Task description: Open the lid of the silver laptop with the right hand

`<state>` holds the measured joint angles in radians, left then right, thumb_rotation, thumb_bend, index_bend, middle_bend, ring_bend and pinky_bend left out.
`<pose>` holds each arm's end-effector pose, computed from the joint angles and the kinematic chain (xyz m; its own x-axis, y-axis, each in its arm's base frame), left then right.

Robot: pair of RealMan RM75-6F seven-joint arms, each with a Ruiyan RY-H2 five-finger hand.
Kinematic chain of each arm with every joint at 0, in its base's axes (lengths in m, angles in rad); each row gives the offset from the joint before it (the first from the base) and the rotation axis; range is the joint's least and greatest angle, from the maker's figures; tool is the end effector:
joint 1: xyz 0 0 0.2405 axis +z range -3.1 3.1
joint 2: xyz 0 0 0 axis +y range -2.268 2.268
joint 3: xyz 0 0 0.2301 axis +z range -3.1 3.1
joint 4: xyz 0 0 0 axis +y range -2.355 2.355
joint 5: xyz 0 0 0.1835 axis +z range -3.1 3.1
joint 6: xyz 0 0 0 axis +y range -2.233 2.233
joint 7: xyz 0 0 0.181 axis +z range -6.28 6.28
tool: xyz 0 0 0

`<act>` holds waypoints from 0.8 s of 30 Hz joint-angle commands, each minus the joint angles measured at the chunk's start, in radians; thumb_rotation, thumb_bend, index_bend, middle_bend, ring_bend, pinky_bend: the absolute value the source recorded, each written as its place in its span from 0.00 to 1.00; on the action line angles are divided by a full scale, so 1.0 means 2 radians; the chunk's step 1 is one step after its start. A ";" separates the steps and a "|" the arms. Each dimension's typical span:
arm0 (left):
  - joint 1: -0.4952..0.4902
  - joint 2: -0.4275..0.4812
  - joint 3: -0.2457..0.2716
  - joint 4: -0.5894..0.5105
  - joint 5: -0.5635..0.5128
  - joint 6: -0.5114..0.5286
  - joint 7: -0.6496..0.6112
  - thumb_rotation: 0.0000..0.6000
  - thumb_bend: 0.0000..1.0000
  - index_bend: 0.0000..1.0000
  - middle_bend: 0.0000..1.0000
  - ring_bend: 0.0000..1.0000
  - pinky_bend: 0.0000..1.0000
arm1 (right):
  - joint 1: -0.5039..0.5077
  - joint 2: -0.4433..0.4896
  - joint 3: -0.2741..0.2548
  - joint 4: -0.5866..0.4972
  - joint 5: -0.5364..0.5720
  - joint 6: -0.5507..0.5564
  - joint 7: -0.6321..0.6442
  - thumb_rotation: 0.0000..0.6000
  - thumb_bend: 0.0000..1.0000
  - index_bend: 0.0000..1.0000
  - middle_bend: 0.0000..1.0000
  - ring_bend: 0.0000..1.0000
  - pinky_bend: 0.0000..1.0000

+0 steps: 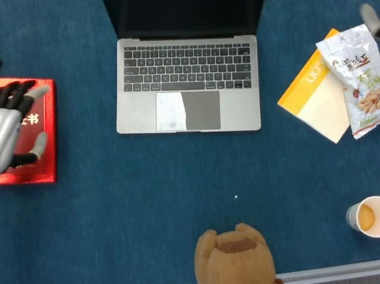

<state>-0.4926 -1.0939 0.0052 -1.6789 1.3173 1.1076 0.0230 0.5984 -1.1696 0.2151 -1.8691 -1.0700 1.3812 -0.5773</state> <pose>-0.2243 0.2967 0.1134 0.4188 0.2777 0.8646 0.9045 -0.2117 -0.3701 -0.1373 -0.3382 0.1582 0.5335 0.1239 0.8367 -0.8284 -0.1230 0.5464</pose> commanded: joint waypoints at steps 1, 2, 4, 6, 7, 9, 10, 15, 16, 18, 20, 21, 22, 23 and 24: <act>0.026 0.019 -0.003 -0.017 -0.007 0.032 -0.001 0.84 0.44 0.14 0.10 0.06 0.06 | -0.034 0.018 -0.024 -0.018 -0.026 0.024 0.024 1.00 0.31 0.08 0.20 0.02 0.00; 0.032 0.022 -0.003 -0.019 -0.007 0.041 -0.001 0.84 0.44 0.14 0.10 0.06 0.06 | -0.041 0.021 -0.030 -0.021 -0.032 0.028 0.028 1.00 0.31 0.08 0.20 0.02 0.00; 0.046 0.028 -0.005 -0.023 -0.005 0.063 -0.003 0.84 0.44 0.14 0.10 0.06 0.06 | -0.057 0.026 -0.041 -0.025 -0.048 0.037 0.037 1.00 0.31 0.08 0.20 0.02 0.00; 0.058 0.031 -0.005 -0.025 -0.002 0.080 -0.005 0.84 0.44 0.14 0.10 0.06 0.06 | -0.069 0.029 -0.051 -0.026 -0.059 0.043 0.042 1.00 0.31 0.08 0.20 0.02 0.00; 0.066 0.033 -0.005 -0.025 0.001 0.091 -0.006 0.84 0.44 0.14 0.10 0.06 0.06 | -0.077 0.029 -0.057 -0.026 -0.066 0.047 0.046 1.00 0.31 0.08 0.20 0.02 0.00; 0.077 0.034 -0.005 -0.025 0.007 0.109 -0.005 0.84 0.44 0.14 0.10 0.06 0.06 | -0.088 0.029 -0.065 -0.024 -0.075 0.052 0.051 1.00 0.31 0.08 0.20 0.02 0.00; 0.084 0.035 -0.004 -0.025 0.012 0.119 -0.006 0.84 0.44 0.14 0.10 0.05 0.06 | -0.095 0.029 -0.069 -0.023 -0.082 0.055 0.055 1.00 0.31 0.08 0.20 0.02 0.00; 0.114 0.038 0.000 -0.026 0.030 0.156 -0.015 0.84 0.44 0.14 0.10 0.05 0.06 | -0.120 0.023 -0.084 -0.018 -0.102 0.068 0.066 1.00 0.31 0.08 0.20 0.02 0.00; 0.121 0.038 0.002 -0.026 0.033 0.164 -0.016 0.84 0.44 0.14 0.10 0.05 0.06 | -0.126 0.021 -0.087 -0.016 -0.106 0.070 0.068 1.00 0.31 0.08 0.20 0.02 0.00; 0.132 0.038 0.004 -0.026 0.037 0.175 -0.014 0.84 0.44 0.14 0.10 0.05 0.06 | -0.135 0.019 -0.091 -0.013 -0.109 0.071 0.072 1.00 0.31 0.08 0.20 0.02 0.00; 0.140 0.038 0.005 -0.025 0.038 0.181 -0.013 0.84 0.44 0.14 0.10 0.05 0.06 | -0.141 0.017 -0.093 -0.010 -0.111 0.071 0.076 1.00 0.31 0.08 0.20 0.02 0.00; 0.145 0.037 0.005 -0.024 0.037 0.185 -0.014 0.84 0.44 0.14 0.10 0.05 0.06 | -0.145 0.017 -0.093 -0.008 -0.112 0.072 0.080 1.00 0.31 0.08 0.20 0.02 0.00; 0.148 0.036 0.004 -0.023 0.037 0.188 -0.013 0.84 0.44 0.14 0.10 0.05 0.06 | -0.148 0.017 -0.093 -0.007 -0.113 0.072 0.082 1.00 0.31 0.08 0.20 0.02 0.00; 0.150 0.036 0.003 -0.022 0.037 0.189 -0.013 0.84 0.44 0.14 0.10 0.05 0.06 | -0.150 0.017 -0.093 -0.006 -0.114 0.073 0.083 1.00 0.31 0.08 0.20 0.02 0.00; 0.152 0.035 0.001 -0.021 0.037 0.191 -0.013 0.84 0.44 0.14 0.10 0.05 0.06 | -0.153 0.017 -0.093 -0.004 -0.116 0.073 0.085 1.00 0.31 0.08 0.20 0.02 0.00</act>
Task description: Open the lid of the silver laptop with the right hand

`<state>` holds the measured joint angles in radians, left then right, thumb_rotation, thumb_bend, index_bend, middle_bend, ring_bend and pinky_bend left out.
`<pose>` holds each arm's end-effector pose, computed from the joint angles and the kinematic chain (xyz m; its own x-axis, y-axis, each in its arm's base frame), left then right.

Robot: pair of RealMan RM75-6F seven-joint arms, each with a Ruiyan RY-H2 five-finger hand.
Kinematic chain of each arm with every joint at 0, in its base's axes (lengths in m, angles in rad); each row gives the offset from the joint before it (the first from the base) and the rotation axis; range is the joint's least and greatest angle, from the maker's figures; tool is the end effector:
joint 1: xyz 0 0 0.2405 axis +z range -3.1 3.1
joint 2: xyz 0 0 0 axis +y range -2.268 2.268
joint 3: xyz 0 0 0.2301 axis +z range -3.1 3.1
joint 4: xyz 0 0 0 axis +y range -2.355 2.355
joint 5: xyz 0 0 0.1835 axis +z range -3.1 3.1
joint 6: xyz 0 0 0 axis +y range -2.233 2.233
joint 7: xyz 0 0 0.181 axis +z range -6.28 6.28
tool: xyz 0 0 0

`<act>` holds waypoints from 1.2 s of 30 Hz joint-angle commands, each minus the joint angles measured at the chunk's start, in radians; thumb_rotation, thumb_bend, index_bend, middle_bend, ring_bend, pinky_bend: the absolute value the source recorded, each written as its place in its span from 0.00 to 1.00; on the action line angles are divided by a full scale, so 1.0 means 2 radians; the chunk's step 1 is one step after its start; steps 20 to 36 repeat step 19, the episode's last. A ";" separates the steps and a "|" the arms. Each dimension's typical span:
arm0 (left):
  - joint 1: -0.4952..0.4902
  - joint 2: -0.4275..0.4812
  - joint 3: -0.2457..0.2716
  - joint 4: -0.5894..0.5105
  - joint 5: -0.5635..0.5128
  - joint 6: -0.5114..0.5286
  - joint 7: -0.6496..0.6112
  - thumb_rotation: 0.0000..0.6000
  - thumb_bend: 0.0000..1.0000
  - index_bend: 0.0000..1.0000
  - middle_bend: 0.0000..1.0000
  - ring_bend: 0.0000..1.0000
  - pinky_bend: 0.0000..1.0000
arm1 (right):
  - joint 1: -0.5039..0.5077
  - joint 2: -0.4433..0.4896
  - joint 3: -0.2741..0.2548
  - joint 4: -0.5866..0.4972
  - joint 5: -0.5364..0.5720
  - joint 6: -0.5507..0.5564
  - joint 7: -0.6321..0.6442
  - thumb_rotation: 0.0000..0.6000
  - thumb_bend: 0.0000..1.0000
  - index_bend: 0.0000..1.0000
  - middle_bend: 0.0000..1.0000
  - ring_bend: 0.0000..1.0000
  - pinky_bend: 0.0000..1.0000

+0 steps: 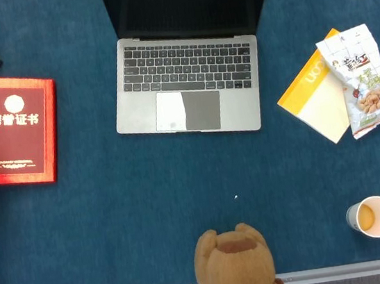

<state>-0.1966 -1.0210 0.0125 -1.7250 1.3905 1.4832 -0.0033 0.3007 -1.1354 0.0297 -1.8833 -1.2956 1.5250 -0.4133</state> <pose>-0.2640 0.2309 0.1874 0.3778 0.0244 0.9255 0.9258 0.0007 -0.3780 -0.2129 -0.2543 0.1580 0.4999 0.0292 0.8656 -0.8654 -0.0230 0.5006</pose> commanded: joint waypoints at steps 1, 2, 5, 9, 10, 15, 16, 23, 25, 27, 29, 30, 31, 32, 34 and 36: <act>0.005 -0.003 -0.003 0.003 0.000 0.003 0.001 0.84 0.44 0.14 0.10 0.05 0.06 | -0.007 0.000 0.000 0.004 -0.004 0.002 0.003 1.00 0.31 0.08 0.20 0.02 0.00; 0.007 -0.003 -0.003 0.003 -0.001 0.003 0.001 0.84 0.44 0.14 0.10 0.05 0.06 | -0.008 0.000 0.001 0.005 -0.005 0.001 0.003 1.00 0.31 0.08 0.20 0.02 0.00; 0.011 -0.002 -0.007 0.001 -0.004 0.002 0.005 0.84 0.44 0.14 0.09 0.05 0.06 | -0.014 -0.001 0.003 0.006 -0.005 0.000 0.004 1.00 0.31 0.08 0.20 0.02 0.00; 0.016 0.000 -0.015 0.002 -0.010 0.006 0.005 0.84 0.44 0.14 0.09 0.05 0.06 | -0.020 -0.002 0.004 0.008 -0.008 -0.001 0.001 1.00 0.31 0.08 0.20 0.02 0.00; 0.017 -0.001 -0.017 0.003 -0.011 0.007 0.006 0.84 0.44 0.14 0.09 0.05 0.06 | -0.022 -0.003 0.005 0.008 -0.009 -0.001 0.001 1.00 0.31 0.08 0.20 0.02 0.00; 0.022 -0.002 -0.018 0.007 -0.010 0.003 0.003 0.84 0.44 0.14 0.09 0.05 0.06 | -0.028 -0.003 0.009 0.007 -0.013 -0.001 0.000 1.00 0.31 0.08 0.20 0.02 0.00; 0.023 -0.003 -0.018 0.008 -0.009 0.002 0.003 0.84 0.44 0.14 0.09 0.05 0.06 | -0.029 -0.003 0.010 0.006 -0.014 -0.001 0.000 1.00 0.31 0.08 0.20 0.02 0.00; 0.026 -0.003 -0.021 0.010 -0.009 0.002 0.001 0.84 0.44 0.14 0.09 0.05 0.06 | -0.031 -0.003 0.013 0.005 -0.016 -0.002 -0.002 1.00 0.31 0.08 0.20 0.02 0.00; 0.026 -0.003 -0.021 0.010 -0.009 0.002 0.001 0.84 0.44 0.14 0.09 0.05 0.06 | -0.031 -0.003 0.013 0.005 -0.016 -0.002 -0.002 1.00 0.31 0.08 0.20 0.02 0.00; 0.026 -0.003 -0.021 0.010 -0.009 0.002 0.001 0.84 0.44 0.14 0.09 0.05 0.06 | -0.031 -0.003 0.013 0.005 -0.016 -0.002 -0.002 1.00 0.31 0.08 0.20 0.02 0.00; 0.026 -0.003 -0.021 0.010 -0.009 0.002 0.001 0.84 0.44 0.14 0.09 0.05 0.06 | -0.031 -0.003 0.013 0.005 -0.016 -0.002 -0.002 1.00 0.31 0.08 0.20 0.02 0.00; 0.026 -0.003 -0.021 0.010 -0.009 0.002 0.001 0.84 0.44 0.14 0.09 0.05 0.06 | -0.031 -0.003 0.013 0.005 -0.016 -0.002 -0.002 1.00 0.31 0.08 0.20 0.02 0.00; 0.026 -0.003 -0.021 0.010 -0.009 0.002 0.001 0.84 0.44 0.14 0.09 0.05 0.06 | -0.031 -0.003 0.013 0.005 -0.016 -0.002 -0.002 1.00 0.31 0.08 0.20 0.02 0.00; 0.026 -0.003 -0.021 0.010 -0.009 0.002 0.001 0.84 0.44 0.14 0.09 0.05 0.06 | -0.031 -0.003 0.013 0.005 -0.016 -0.002 -0.002 1.00 0.31 0.08 0.20 0.02 0.00; 0.026 -0.003 -0.021 0.010 -0.009 0.002 0.001 0.84 0.44 0.14 0.09 0.05 0.06 | -0.031 -0.003 0.013 0.005 -0.016 -0.002 -0.002 1.00 0.31 0.08 0.20 0.02 0.00; 0.026 -0.003 -0.021 0.010 -0.009 0.002 0.001 0.84 0.44 0.14 0.09 0.05 0.06 | -0.031 -0.003 0.013 0.005 -0.016 -0.002 -0.002 1.00 0.31 0.08 0.20 0.02 0.00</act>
